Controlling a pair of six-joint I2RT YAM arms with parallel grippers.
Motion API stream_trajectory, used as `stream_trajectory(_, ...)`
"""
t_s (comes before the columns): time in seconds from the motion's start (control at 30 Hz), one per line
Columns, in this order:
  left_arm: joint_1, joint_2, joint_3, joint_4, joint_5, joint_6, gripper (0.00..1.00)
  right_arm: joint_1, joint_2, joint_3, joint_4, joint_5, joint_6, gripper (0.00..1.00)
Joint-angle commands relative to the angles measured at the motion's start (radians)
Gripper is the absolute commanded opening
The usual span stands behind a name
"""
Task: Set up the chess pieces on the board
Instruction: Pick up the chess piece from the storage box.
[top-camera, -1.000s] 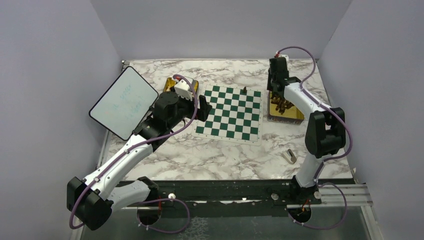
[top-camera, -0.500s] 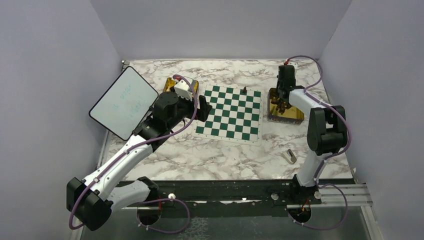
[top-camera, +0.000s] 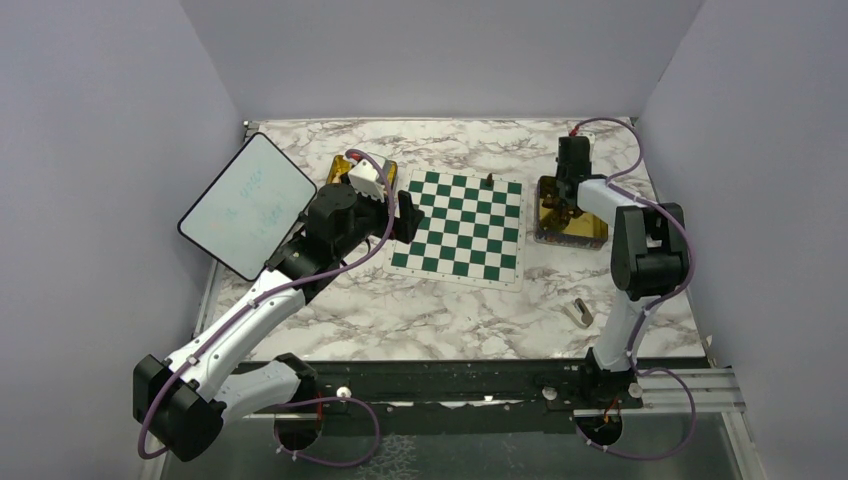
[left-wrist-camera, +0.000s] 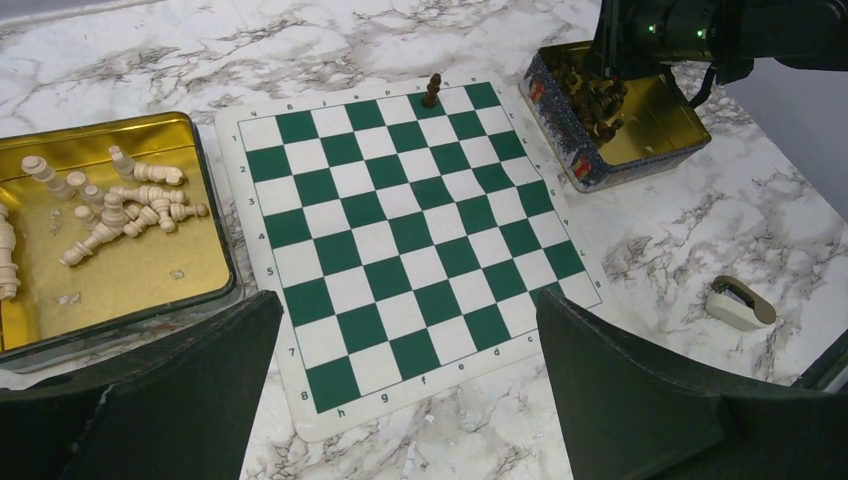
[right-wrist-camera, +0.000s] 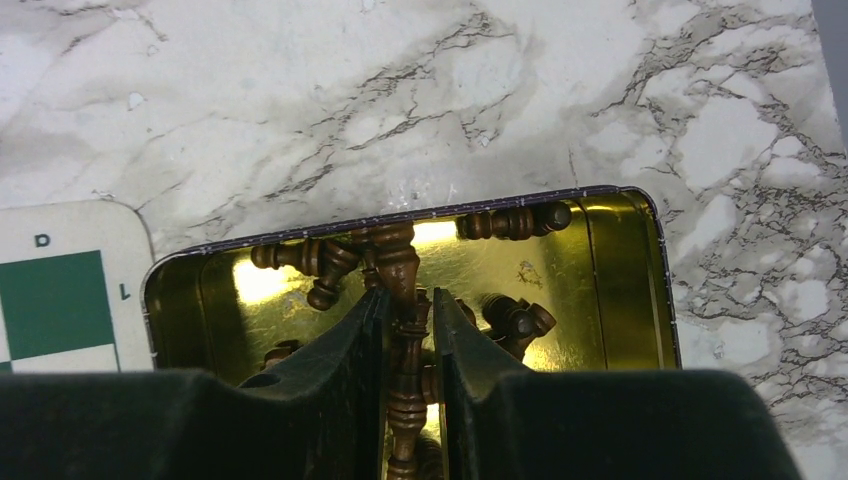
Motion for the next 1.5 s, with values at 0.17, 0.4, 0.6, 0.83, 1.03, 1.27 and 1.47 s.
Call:
stream_trajectory(0.17,-0.005,-0.019,-0.006,0.016,0.003,0.008,0.99,-0.019,0.049,0.018,0.018,-0.007,-0.014,0.27)
stream_trajectory(0.4,-0.005,-0.015,-0.006,0.016,0.003,0.008,0.99,-0.019,0.057,0.019,0.014,-0.021,-0.021,0.27)
stream_trajectory(0.6,-0.005,-0.014,-0.005,0.016,0.003,0.008,0.99,-0.020,0.069,0.019,0.010,-0.017,-0.024,0.29)
stream_trajectory(0.83,-0.005,-0.011,-0.006,0.017,0.004,0.008,0.99,-0.020,0.073,0.032,-0.003,-0.003,-0.038,0.23)
stream_trajectory(1.03,-0.005,-0.009,-0.008,0.018,0.006,0.007,0.99,-0.020,0.026,0.032,-0.033,0.008,-0.026,0.15)
stream_trajectory(1.27,-0.005,-0.007,-0.009,0.021,0.012,0.004,0.99,-0.019,-0.025,0.053,-0.122,-0.003,0.009,0.12)
stream_trajectory(1.47,-0.005,-0.004,-0.012,0.025,0.012,0.005,0.99,-0.019,-0.056,0.086,-0.236,-0.014,0.045,0.11)
